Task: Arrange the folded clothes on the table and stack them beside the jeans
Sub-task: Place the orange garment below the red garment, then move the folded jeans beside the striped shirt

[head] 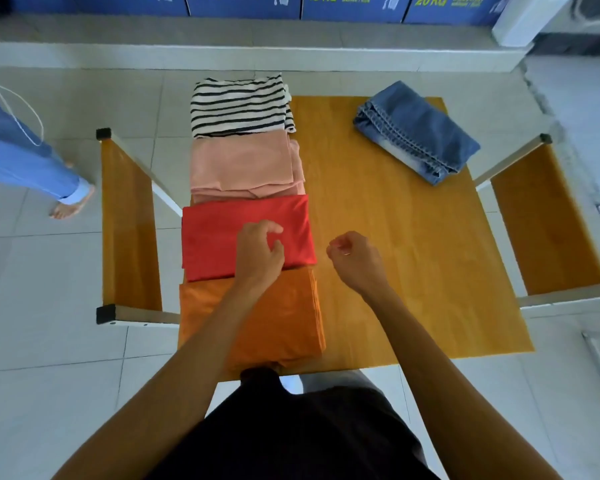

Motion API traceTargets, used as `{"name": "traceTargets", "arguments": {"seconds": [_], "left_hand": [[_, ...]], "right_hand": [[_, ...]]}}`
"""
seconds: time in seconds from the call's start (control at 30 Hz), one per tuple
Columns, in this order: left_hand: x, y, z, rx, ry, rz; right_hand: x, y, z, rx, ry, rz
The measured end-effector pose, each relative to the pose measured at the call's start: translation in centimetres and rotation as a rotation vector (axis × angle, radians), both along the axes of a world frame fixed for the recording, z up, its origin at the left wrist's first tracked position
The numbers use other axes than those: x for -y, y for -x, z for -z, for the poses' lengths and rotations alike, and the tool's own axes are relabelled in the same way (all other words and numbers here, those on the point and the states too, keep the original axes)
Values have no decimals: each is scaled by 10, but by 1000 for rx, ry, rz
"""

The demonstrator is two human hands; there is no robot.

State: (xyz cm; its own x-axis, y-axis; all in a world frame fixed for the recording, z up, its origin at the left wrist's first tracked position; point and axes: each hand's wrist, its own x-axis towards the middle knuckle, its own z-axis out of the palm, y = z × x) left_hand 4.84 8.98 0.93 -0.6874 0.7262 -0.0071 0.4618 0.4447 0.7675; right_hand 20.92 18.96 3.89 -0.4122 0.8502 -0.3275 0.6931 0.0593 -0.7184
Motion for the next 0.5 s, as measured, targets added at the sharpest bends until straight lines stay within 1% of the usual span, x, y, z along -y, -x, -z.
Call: {"name": "traceTargets", "arguments": {"seconds": [0.1, 0.23, 0.4, 0.5], "left_hand": [[-40, -1, -5, 18, -2, 50], [-93, 1, -18, -12, -37, 144], [-160, 6, -26, -48, 36, 222], [-209, 9, -28, -13, 97, 238]], "right_hand": [[-25, 0, -6, -11, -32, 10], [-68, -5, -13, 16, -79, 6], [-133, -15, -17, 17, -81, 102], [-173, -23, -15, -1, -81, 198]]}}
